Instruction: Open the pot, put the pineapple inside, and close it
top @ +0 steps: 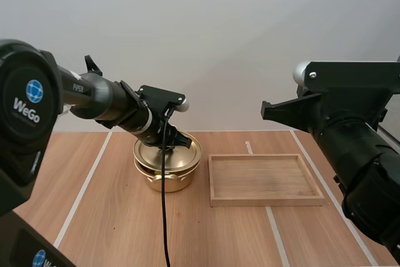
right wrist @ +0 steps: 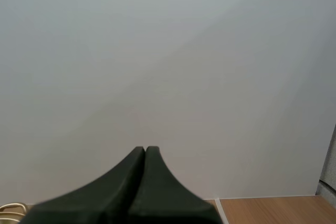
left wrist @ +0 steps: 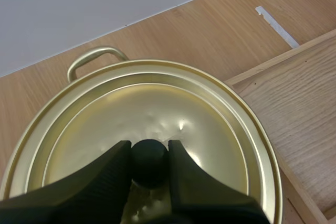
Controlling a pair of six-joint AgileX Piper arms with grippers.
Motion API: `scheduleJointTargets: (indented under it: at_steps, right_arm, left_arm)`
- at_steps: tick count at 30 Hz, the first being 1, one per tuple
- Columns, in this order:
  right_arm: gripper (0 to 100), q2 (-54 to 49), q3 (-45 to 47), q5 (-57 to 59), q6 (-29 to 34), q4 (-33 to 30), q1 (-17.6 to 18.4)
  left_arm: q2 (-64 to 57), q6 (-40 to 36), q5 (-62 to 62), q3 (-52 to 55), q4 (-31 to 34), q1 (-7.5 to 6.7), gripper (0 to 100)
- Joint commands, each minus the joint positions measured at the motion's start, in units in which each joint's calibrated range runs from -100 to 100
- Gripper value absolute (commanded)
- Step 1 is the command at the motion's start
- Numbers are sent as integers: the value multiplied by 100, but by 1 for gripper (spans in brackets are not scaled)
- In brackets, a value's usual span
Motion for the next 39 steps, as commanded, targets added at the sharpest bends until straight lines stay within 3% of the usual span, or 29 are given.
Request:
scheduleJointTargets:
  at_steps: [1, 22, 39]
  right_arm:
    - [0, -36, 8, -55, 0, 0, -16]
    - [0, -36, 8, -55, 0, 0, -16]
    - [0, -36, 8, -55, 0, 0, -16]
  left_arm:
    - [7, 23, -149, -15, -118, -18, 0]
    - [66, 221, -330, 326, -143, -18, 0]
    - [284, 291, 252, 326, -144, -18, 0]
